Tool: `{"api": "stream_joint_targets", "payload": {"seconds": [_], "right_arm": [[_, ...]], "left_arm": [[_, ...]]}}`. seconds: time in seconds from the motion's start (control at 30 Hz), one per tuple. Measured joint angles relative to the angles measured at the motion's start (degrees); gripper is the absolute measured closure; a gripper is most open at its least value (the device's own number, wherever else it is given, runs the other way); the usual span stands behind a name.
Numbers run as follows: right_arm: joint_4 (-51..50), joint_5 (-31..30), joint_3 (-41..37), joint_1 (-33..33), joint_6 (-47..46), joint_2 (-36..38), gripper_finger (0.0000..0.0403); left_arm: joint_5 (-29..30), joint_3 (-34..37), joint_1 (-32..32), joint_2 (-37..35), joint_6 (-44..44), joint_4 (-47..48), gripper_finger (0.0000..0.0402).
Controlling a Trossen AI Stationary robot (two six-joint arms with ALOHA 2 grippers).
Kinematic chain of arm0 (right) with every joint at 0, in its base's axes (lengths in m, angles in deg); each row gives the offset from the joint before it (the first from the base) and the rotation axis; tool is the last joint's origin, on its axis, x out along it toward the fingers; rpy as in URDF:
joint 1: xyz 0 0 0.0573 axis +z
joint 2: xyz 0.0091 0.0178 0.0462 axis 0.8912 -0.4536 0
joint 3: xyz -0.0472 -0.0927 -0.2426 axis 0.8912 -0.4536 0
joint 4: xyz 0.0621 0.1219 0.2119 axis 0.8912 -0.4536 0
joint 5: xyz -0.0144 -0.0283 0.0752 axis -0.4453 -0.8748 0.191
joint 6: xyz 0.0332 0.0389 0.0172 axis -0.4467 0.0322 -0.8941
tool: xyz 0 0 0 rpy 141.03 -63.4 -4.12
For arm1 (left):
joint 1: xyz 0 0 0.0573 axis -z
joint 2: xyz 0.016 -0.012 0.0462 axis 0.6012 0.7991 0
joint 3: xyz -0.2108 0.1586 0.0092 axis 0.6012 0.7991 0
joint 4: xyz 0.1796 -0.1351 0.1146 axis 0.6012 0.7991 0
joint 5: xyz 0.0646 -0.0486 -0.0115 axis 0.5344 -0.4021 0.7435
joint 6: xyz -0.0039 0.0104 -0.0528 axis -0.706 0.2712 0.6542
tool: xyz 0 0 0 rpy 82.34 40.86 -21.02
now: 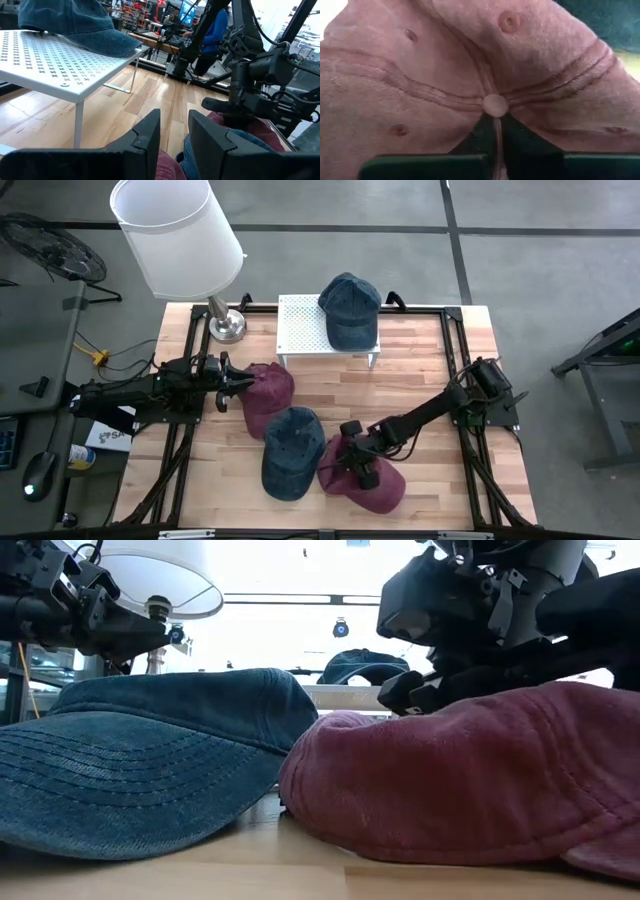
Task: Pick & Place hat
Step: Put the bottom red cap on the shelf
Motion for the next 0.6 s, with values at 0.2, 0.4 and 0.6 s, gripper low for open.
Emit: {"api": "stream_joint_targets", "payload": {"seconds": [0.2, 0.4, 0.6], "right_arm": [[-2.35, 0.72, -0.27, 0.13, -5.84, 2.76, 0.04], [-8.47, 2.02, -0.65, 0.17, -9.85, 7.28, 0.0402], [-10.95, 1.83, -0.46, 0.17, -13.46, 13.55, 0.0402]], "left_arm": [[0.0, -0.01, 0.0, -0.01, 0.0, 0.0, 0.0301], [-0.02, 0.01, -0.01, -0.02, 0.0, 0.0, 0.0301], [-0.01, 0.0, -0.01, -0.02, 0.0, 0.0, 0.0301]]}}
